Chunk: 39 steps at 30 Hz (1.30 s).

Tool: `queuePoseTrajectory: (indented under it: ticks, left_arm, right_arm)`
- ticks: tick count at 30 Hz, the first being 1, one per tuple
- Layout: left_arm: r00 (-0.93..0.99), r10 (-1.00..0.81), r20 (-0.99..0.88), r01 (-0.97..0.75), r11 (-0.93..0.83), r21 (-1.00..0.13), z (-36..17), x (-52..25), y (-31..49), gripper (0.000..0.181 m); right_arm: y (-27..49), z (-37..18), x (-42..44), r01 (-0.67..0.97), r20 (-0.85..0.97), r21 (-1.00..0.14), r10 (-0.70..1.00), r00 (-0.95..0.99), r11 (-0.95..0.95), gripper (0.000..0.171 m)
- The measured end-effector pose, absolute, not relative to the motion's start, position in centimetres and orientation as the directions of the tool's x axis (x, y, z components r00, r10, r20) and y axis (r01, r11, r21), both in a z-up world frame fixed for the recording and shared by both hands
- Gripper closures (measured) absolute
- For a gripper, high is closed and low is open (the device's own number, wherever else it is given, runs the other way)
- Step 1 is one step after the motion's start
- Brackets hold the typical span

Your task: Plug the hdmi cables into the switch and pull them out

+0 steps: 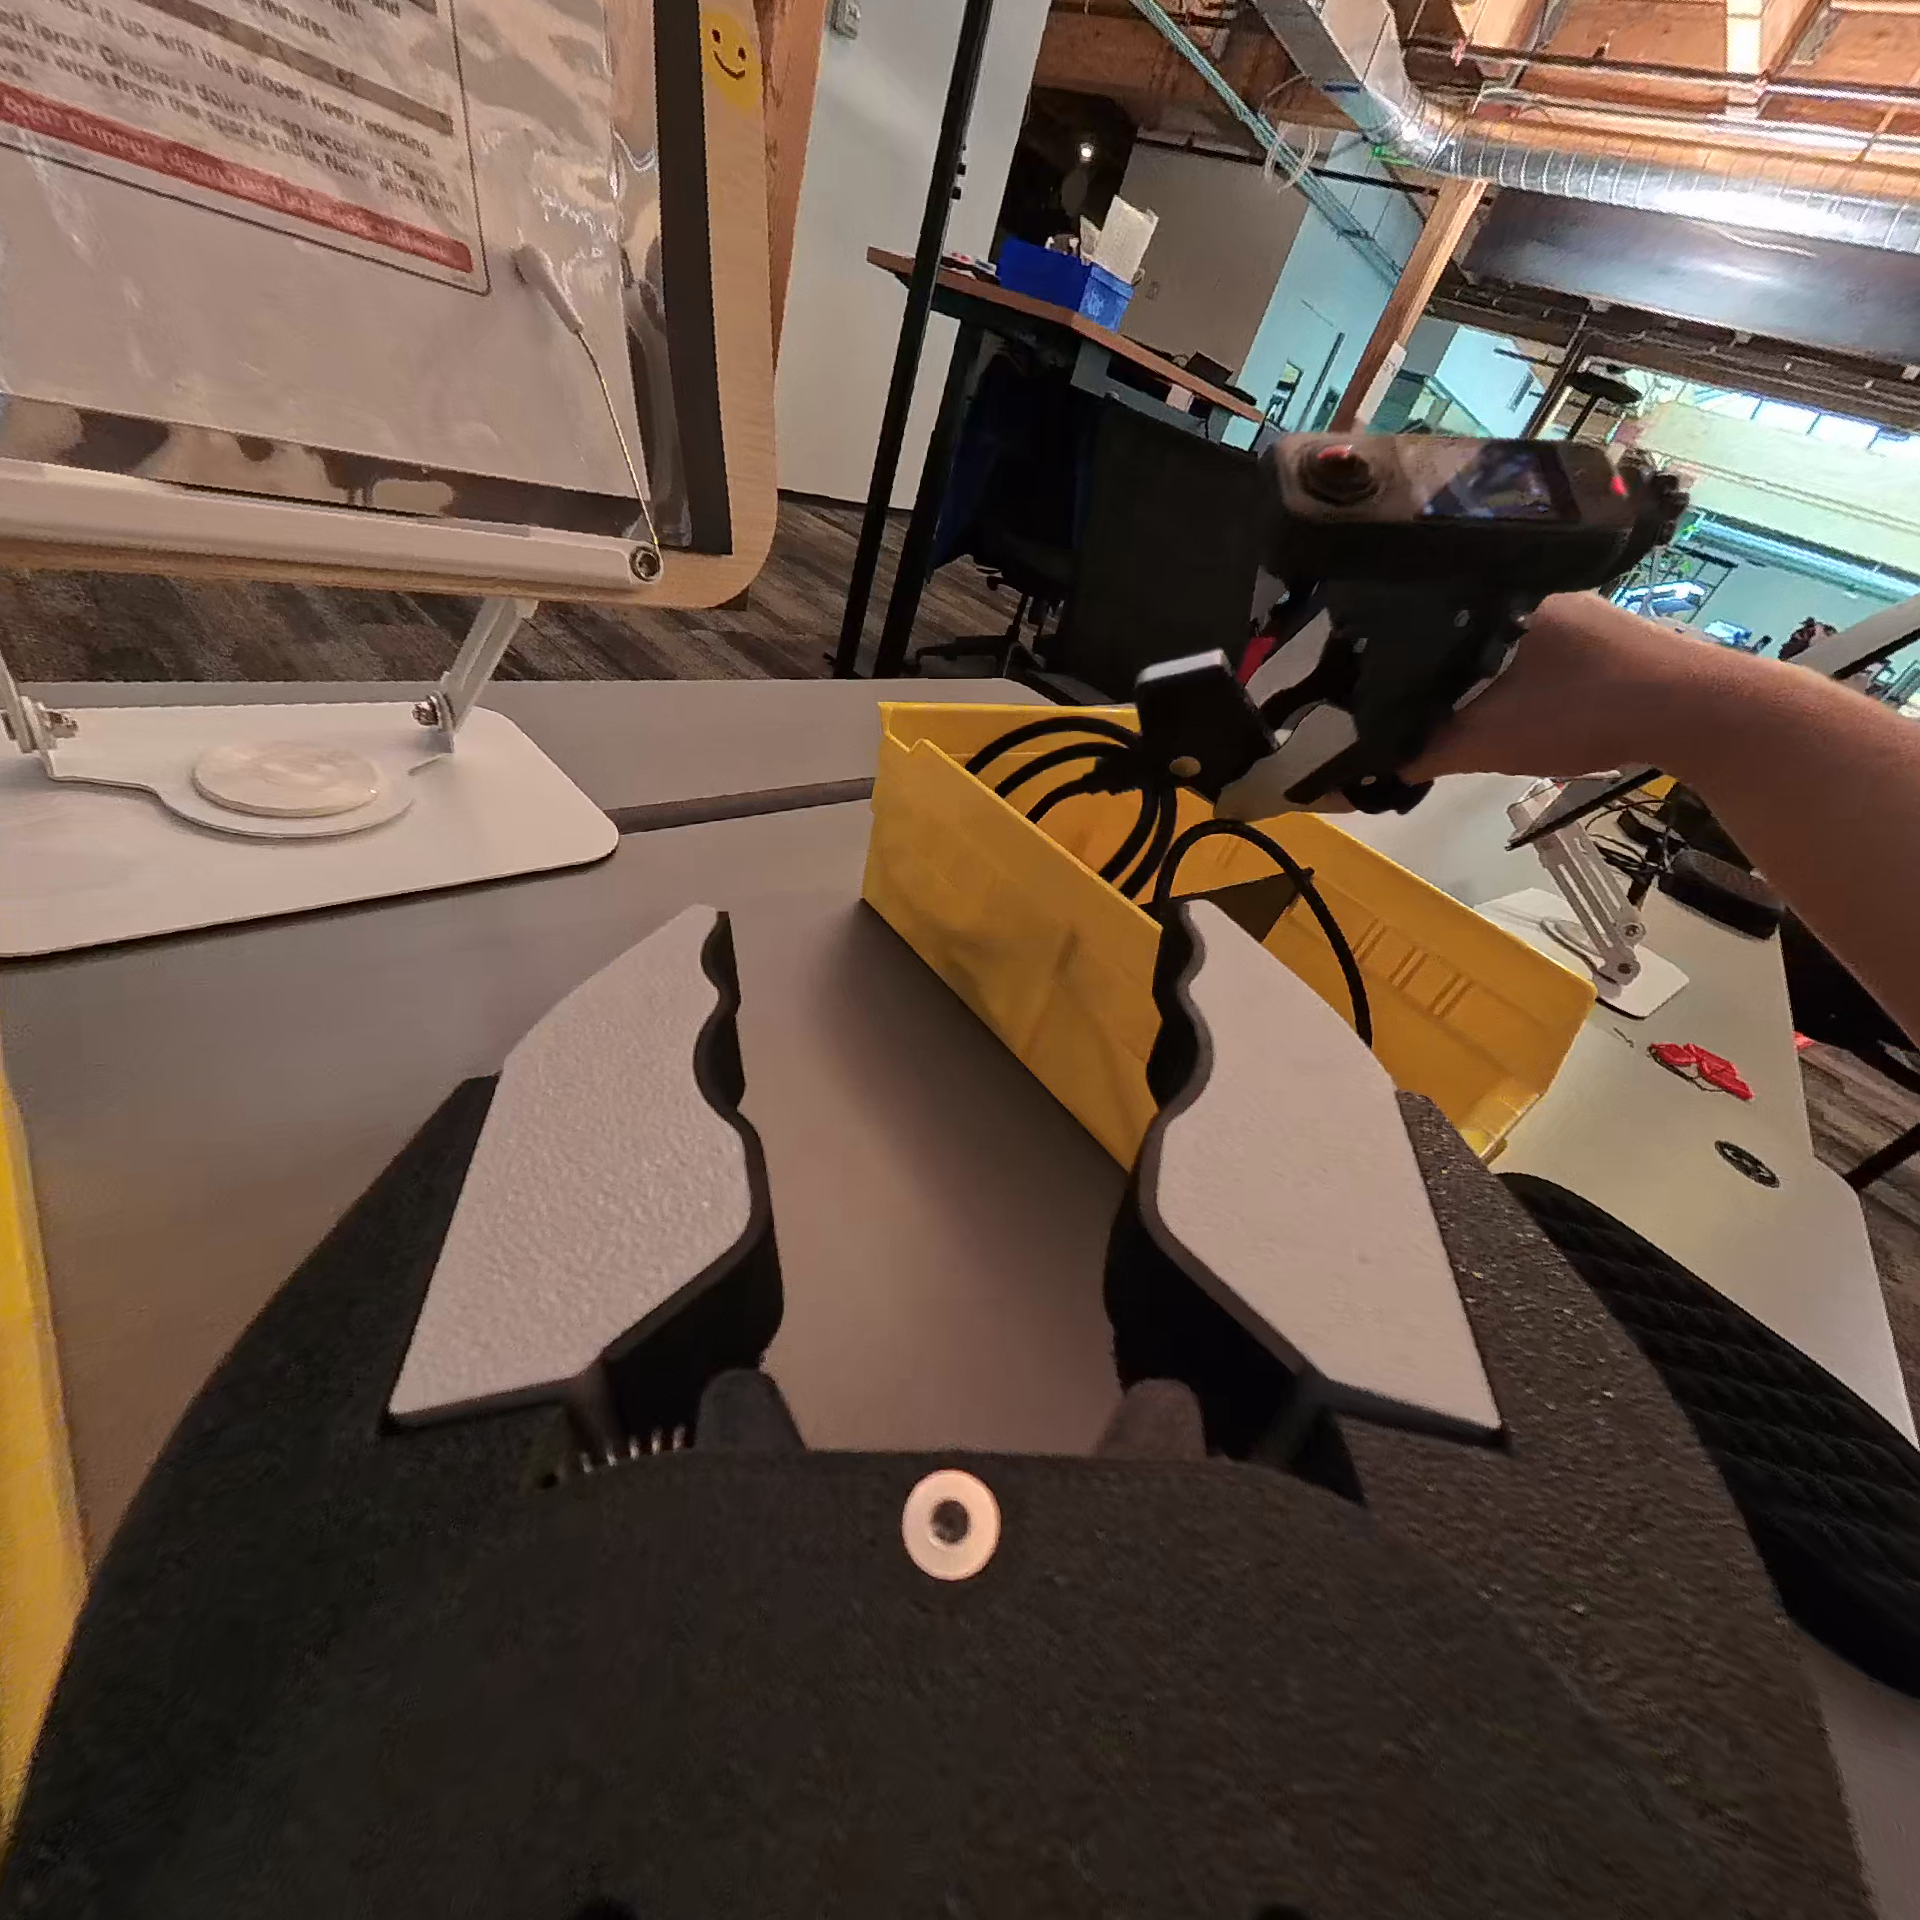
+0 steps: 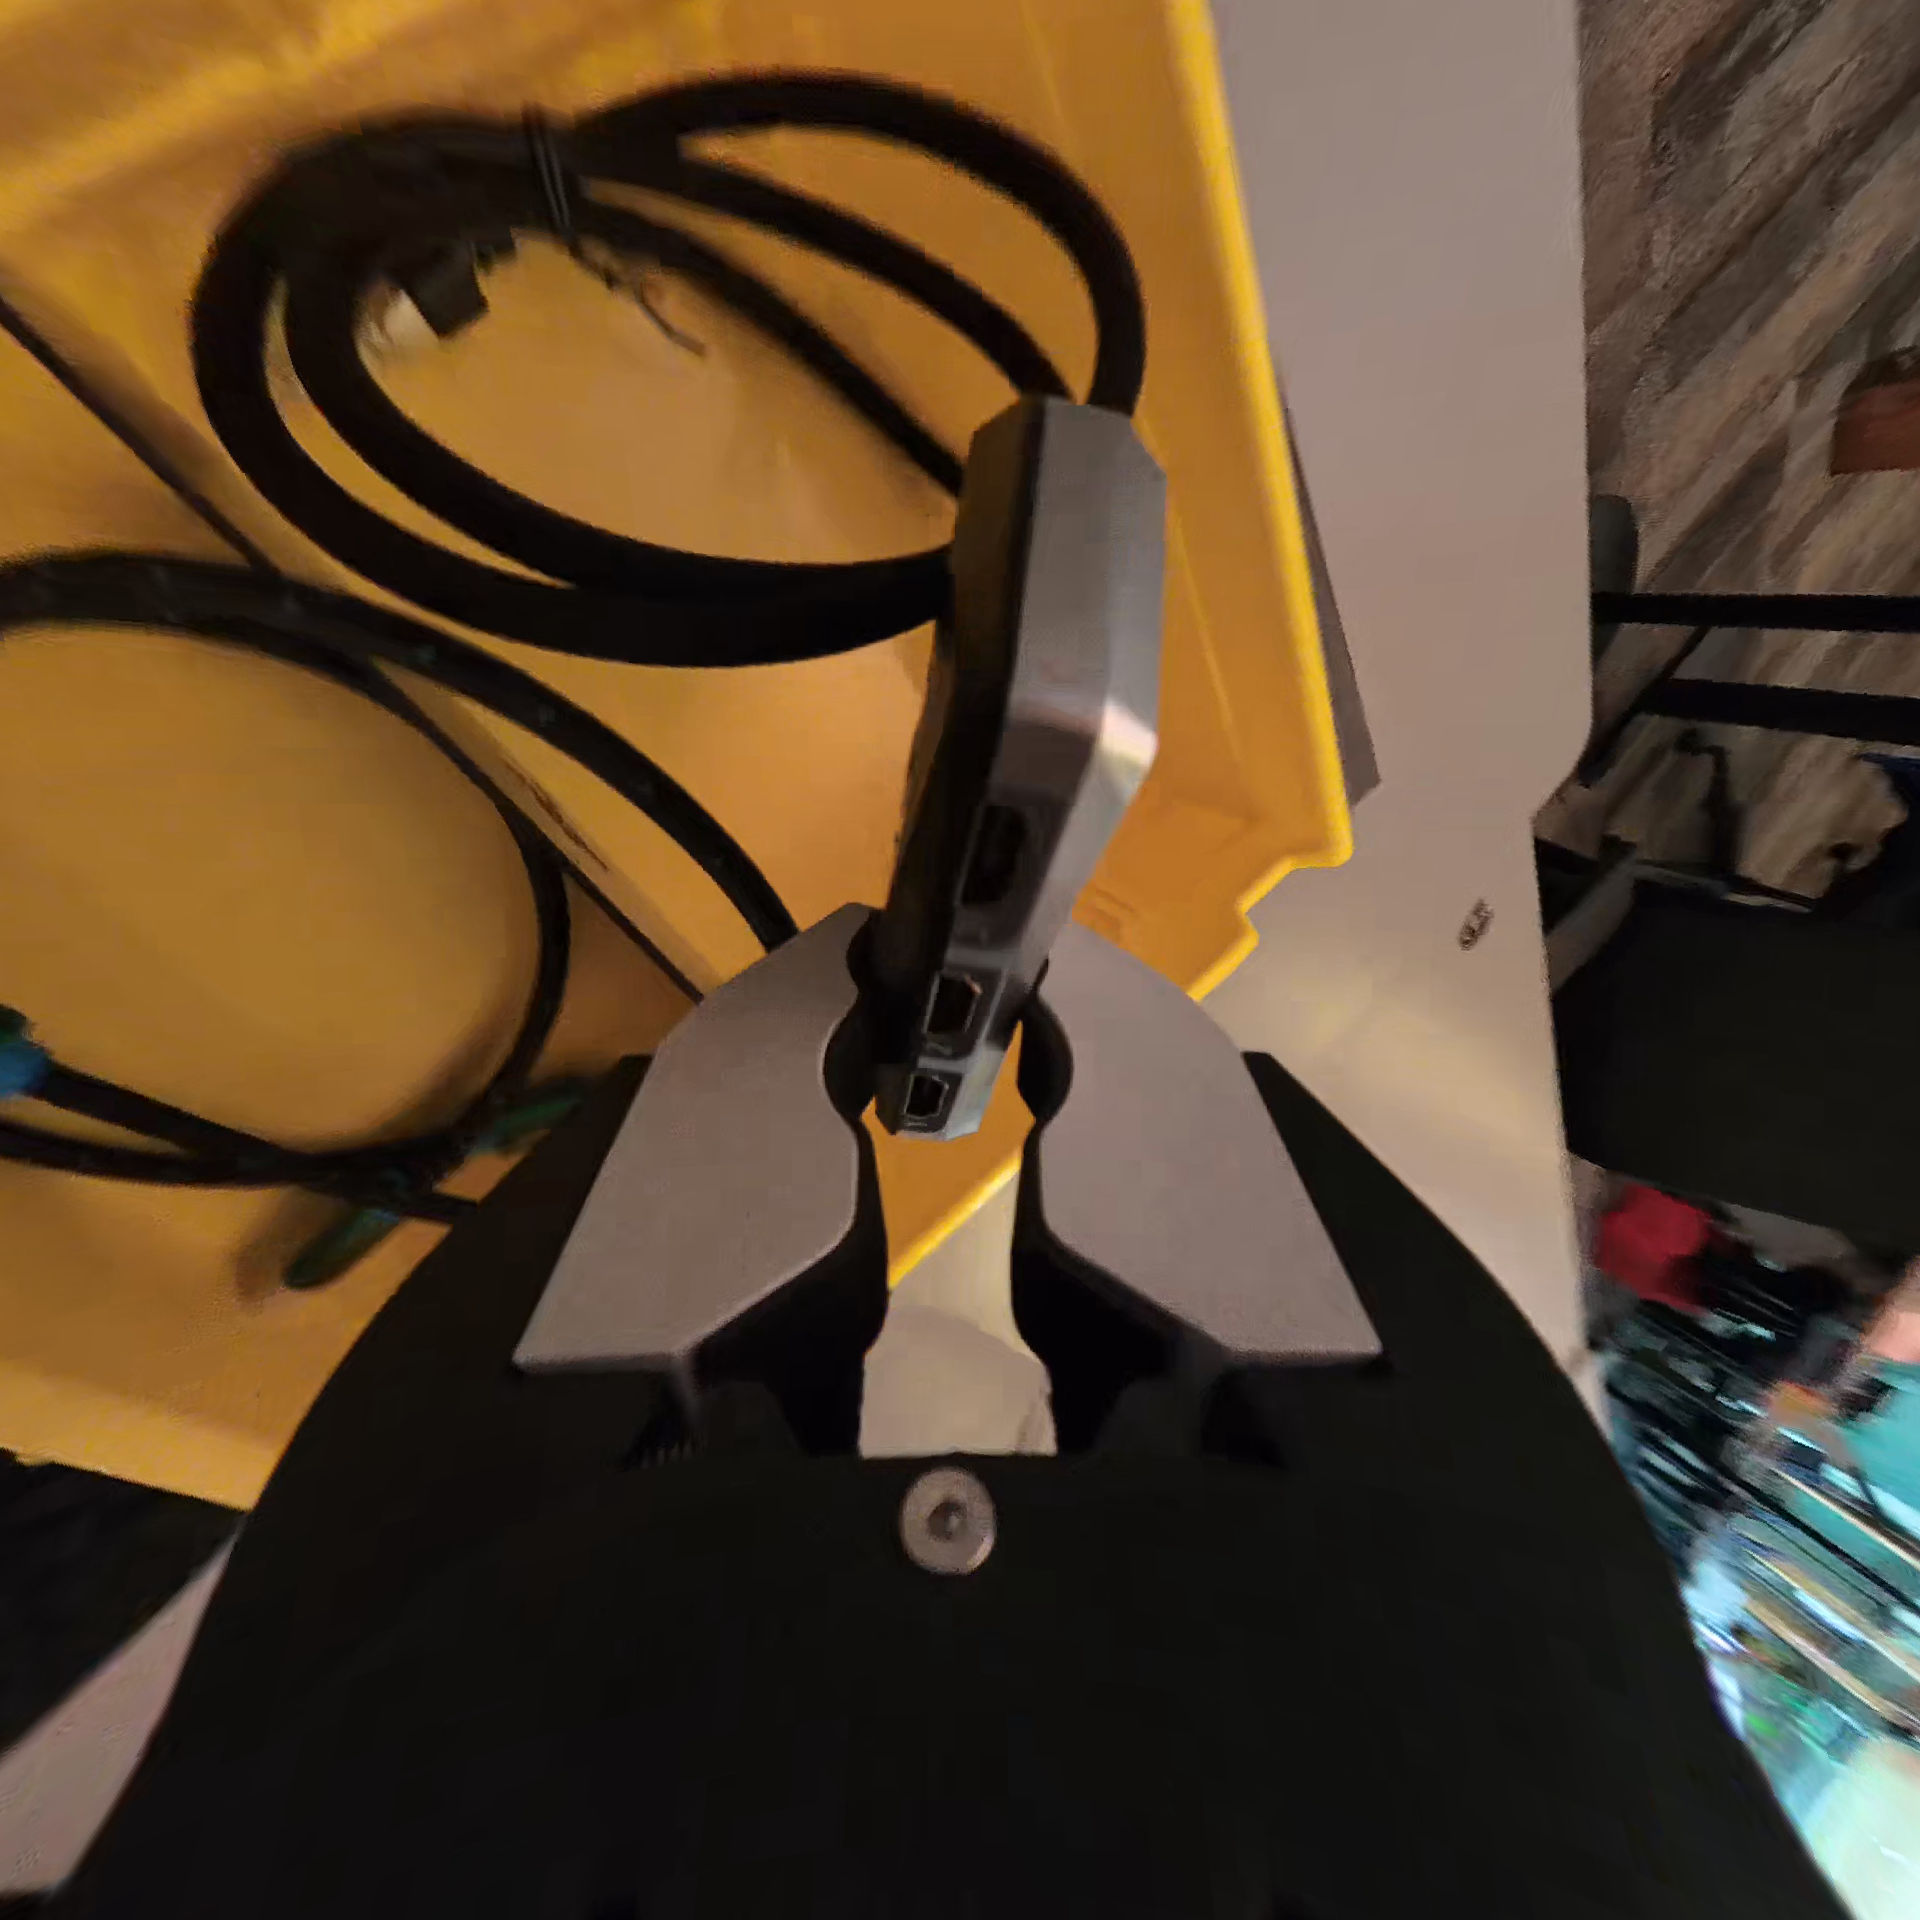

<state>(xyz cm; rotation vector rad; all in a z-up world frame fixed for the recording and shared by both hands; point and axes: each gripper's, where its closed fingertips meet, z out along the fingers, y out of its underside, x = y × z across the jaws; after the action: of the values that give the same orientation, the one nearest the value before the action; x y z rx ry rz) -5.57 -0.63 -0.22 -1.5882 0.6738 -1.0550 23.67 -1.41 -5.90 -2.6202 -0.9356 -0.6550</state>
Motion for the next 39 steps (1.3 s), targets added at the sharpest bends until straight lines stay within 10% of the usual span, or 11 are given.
queuePoseTrajectory:
  ticks: [14, 25, 32, 39]
  left_arm:
    - [0.398, -0.851, 0.342, 0.113, -0.324, -0.939, -0.3, -5.3, -0.9, 0.118]
    - [0.409, -0.862, 0.300, 0.099, -0.285, -0.953, -0.2, -5.3, -0.9, 0.123]
    - [0.544, -0.826, 0.149, -0.041, -0.203, -0.978, -1.3, -5.8, -0.1, 0.123]
    - [0.493, -0.863, 0.110, -0.140, -0.203, -0.969, -2.9, -4.8, -1.0, 0.123]
  right_arm:
    - [-4.5, -8.8, 27.7, 0.480, 0.310, -0.001, 0.456, 0.834, -0.877, 0.148]
    - [-1.1, -0.1, 25.9, 0.471, 0.335, -0.457, 0.344, 0.877, -0.754, 0.130]
    - [0.0, 10.8, 15.8, 0.458, 0.374, -0.846, 0.309, 0.874, -0.272, 0.133]
    - [-2.5, 13.4, 5.6, 0.395, 0.352, -0.919, 0.411, 0.841, -0.022, 0.137]
